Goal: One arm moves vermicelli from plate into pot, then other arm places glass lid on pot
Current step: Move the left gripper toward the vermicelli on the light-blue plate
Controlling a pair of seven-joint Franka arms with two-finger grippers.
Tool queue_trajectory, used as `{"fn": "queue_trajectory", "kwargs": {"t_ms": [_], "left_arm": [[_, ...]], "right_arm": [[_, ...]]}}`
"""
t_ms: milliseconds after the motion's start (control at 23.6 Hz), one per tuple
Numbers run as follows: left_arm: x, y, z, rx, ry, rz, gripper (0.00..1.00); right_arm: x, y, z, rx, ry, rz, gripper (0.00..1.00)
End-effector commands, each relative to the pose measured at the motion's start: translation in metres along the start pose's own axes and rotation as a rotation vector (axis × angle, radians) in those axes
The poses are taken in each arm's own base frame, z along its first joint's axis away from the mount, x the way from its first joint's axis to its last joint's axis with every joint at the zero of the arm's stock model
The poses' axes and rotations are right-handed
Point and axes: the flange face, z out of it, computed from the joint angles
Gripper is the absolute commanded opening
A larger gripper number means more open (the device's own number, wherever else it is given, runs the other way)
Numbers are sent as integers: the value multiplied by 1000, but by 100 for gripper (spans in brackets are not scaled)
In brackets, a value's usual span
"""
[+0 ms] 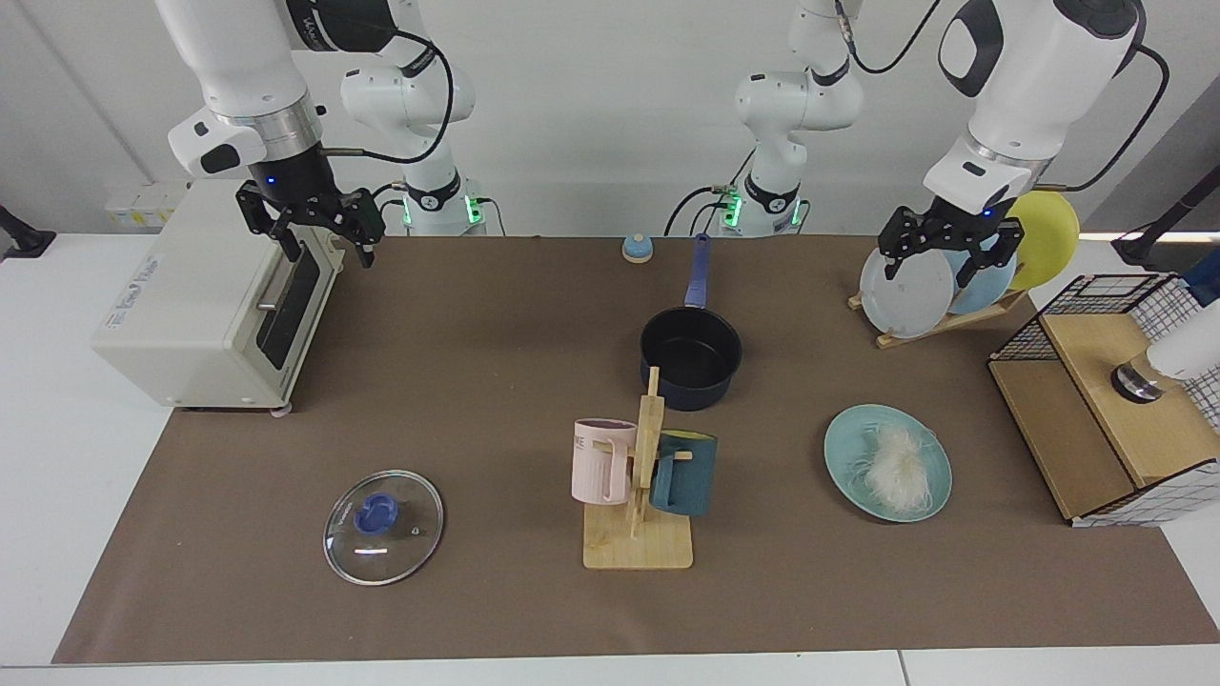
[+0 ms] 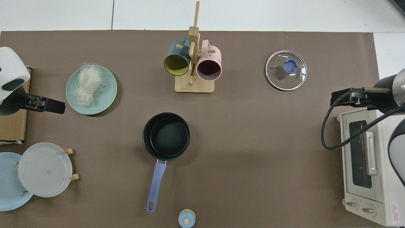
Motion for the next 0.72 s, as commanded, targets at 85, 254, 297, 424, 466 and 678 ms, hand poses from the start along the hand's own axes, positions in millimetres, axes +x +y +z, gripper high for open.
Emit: {"fn": "queue_trajectory", "kwargs": {"t_ms": [85, 254, 297, 424, 466, 678], "left_arm": [[-7, 3, -5, -10, -7, 5, 100], [-10, -1, -4, -13, -24, 1, 100], [-12, -1, -3, -15, -38, -1, 100], [-11, 4, -3, -17, -39, 13, 100], [-12, 5, -2, -20, -44, 16, 100], [-11, 6, -4, -25, -42, 3, 100]], "right_arm": [[0, 4, 0, 22, -1, -19, 99], [0, 4, 0, 22, -1, -19, 99], [0, 4, -1, 22, 1, -19, 99], [0, 4, -1, 22, 1, -19, 99], [0, 4, 0, 22, -1, -19, 99], [0, 4, 0, 22, -1, -19, 99]]}}
